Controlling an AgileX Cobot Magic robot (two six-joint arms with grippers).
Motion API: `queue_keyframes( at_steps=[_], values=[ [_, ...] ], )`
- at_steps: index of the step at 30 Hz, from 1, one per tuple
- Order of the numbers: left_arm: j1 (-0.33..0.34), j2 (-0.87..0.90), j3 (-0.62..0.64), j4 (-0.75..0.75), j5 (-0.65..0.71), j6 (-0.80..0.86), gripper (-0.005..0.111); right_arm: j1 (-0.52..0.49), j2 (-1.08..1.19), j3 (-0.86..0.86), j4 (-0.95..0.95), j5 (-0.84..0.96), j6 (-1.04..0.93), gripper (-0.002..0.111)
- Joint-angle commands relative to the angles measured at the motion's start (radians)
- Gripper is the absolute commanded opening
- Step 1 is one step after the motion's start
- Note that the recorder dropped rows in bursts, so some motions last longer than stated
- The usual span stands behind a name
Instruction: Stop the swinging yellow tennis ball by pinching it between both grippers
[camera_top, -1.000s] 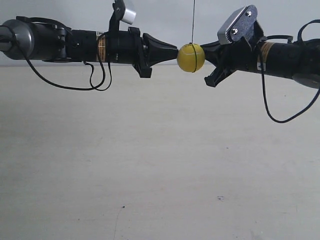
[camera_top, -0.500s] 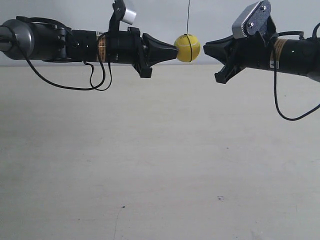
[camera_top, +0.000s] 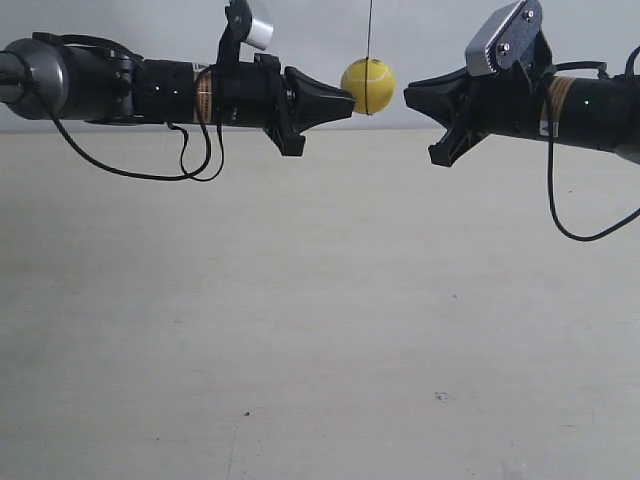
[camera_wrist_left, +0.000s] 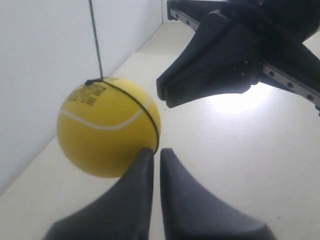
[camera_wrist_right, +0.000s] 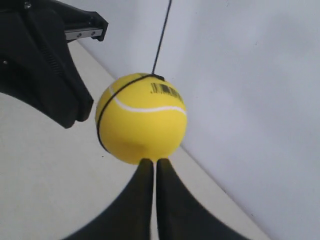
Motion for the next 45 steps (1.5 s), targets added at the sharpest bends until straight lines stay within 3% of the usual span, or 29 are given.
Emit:
queue_keyframes(
  at_steps=[1, 45],
  values=[
    [-0.006, 0.0, -0.011, -0.006, 0.075, 0.008, 0.005, -0.006, -0.015, -0.005, -0.004, 0.0, 0.004, 0.0],
    [-0.004, 0.0, -0.014, -0.044, 0.104, 0.086, 0.005, 0.013, -0.001, -0.014, 0.033, 0.011, -0.025, 0.0]
  ],
)
